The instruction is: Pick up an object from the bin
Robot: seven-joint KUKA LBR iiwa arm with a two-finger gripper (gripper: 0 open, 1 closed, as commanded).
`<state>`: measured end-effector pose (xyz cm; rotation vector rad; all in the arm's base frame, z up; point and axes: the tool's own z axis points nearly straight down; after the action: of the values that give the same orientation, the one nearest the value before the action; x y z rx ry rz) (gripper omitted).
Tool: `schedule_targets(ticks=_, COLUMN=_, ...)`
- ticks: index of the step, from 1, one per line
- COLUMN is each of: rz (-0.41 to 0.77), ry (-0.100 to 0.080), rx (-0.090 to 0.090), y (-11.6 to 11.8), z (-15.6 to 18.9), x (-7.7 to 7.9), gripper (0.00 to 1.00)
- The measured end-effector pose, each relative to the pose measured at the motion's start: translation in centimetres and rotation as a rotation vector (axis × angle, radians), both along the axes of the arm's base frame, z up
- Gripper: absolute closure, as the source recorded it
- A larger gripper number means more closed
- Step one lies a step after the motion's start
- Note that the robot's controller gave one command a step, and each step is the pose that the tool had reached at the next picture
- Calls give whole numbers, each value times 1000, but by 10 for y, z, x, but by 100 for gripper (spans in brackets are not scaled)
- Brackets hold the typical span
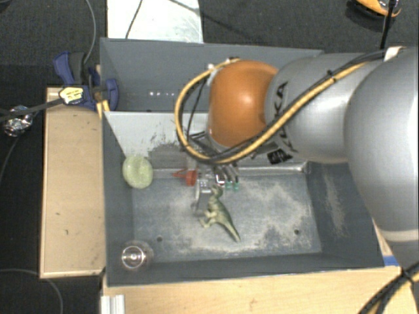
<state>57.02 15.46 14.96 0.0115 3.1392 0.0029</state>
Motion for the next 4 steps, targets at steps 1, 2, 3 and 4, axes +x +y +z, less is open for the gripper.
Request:
schedule_targets(ticks=1, rz=64, ry=2, rx=-3, y=-4, z=-24, x=-2, gripper=0)
schedule_targets(ticks=2, rz=84, ry=-3, rx=2, y=-47, z=-44, x=-9, gripper=0)
schedule_targets(ticks=3, rz=175, ry=-1, rx=-6, y=-68, z=-72, x=-13, gripper=0)
schedule_targets(ticks=4, rz=184, ry=-2, rx=1, y=-64, z=-82, x=-20, gripper=0)
